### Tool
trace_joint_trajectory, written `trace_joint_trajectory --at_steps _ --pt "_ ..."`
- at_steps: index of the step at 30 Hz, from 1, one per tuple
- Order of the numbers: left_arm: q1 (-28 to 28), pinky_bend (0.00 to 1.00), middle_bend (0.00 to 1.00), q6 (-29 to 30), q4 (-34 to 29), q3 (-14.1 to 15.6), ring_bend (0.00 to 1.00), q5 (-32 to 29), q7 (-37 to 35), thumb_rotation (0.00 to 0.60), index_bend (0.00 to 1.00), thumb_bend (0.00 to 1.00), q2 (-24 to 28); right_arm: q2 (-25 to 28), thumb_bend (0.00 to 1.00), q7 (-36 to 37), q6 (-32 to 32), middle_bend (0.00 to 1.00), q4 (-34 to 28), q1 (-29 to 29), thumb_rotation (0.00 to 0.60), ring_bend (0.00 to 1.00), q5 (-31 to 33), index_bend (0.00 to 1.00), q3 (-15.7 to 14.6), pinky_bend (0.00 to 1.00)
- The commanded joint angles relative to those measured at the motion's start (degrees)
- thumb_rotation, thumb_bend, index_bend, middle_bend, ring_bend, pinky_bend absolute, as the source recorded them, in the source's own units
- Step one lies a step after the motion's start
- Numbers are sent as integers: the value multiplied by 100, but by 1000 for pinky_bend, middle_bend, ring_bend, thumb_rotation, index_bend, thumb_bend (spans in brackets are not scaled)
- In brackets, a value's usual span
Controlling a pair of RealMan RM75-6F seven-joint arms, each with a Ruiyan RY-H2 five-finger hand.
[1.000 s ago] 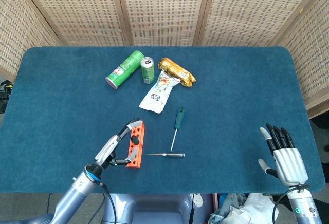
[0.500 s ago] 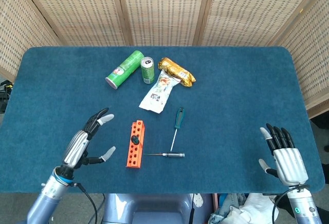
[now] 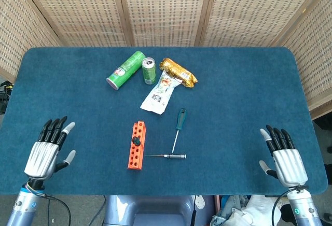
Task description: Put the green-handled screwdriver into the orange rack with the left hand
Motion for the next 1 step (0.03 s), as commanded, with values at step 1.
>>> trace_joint_trajectory --at_steps 1 --pt "186 0 0 235 280 -27 0 -62 103 600 105 308 -169 -3 239 -2 -17 0 4 8 600 0 21 0 10 0"
